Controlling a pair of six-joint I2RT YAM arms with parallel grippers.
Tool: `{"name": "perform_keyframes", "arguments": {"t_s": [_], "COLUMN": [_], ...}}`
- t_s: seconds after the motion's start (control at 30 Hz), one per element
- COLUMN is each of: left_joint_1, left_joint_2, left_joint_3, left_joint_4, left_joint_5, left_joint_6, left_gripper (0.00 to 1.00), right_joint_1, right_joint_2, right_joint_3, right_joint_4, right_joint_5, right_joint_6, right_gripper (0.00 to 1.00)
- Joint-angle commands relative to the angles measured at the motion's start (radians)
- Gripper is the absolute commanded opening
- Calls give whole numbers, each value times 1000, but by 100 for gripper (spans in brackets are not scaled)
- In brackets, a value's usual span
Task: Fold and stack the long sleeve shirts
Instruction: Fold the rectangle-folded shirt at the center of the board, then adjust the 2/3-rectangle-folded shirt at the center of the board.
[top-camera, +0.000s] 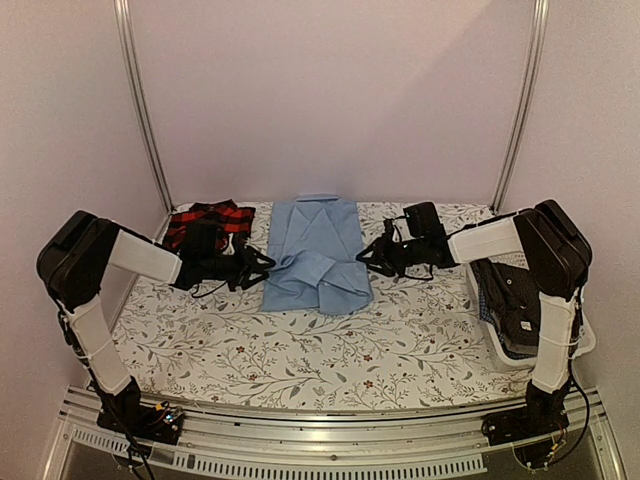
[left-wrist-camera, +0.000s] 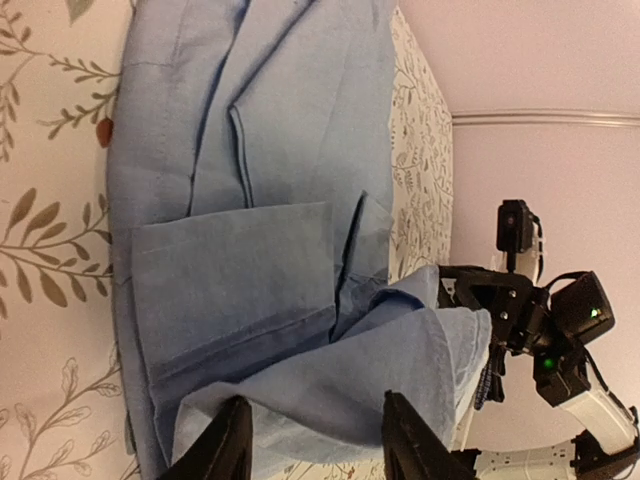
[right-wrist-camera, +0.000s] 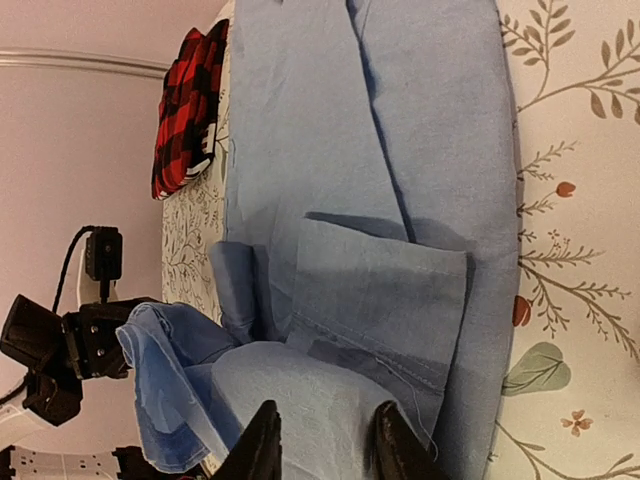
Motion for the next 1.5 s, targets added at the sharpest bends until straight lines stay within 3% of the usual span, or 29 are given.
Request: {"name": "perform_keyframes", "arguments": {"t_s": [0.0, 0.1, 0.33, 0.6, 1.0, 1.17, 1.47], "left_joint_1": [17, 24, 26, 23, 23, 21, 6], "left_joint_2": [-35, -70, -110, -100, 141, 236, 314], "left_joint_3": [33, 50, 78, 111, 419, 530, 585], "left_joint_4": [-69, -114, -187, -284, -487, -541, -548], "left_joint_5": [-62, -81, -70, -90, -202, -185, -149], "left_joint_6": [75, 128, 220, 299, 475, 521, 534], "left_gripper": [49, 60, 66, 61, 53, 52, 52], "right_joint_1": [-10, -9, 2, 74, 172, 195, 240], "right_joint_2": [-12, -40, -106, -182, -217, -220, -204], "right_joint_3": [52, 57, -13, -88, -83, -81, -43], "right_joint_4": [-81, -127, -165, -217, -306, -326, -353], "right_joint_5": [39, 57, 77, 150, 326, 374, 445], "right_joint_6": [-75, -127, -205, -297, -384, -404, -445], "right_gripper": [39, 48, 54, 55, 58, 60, 60]}}
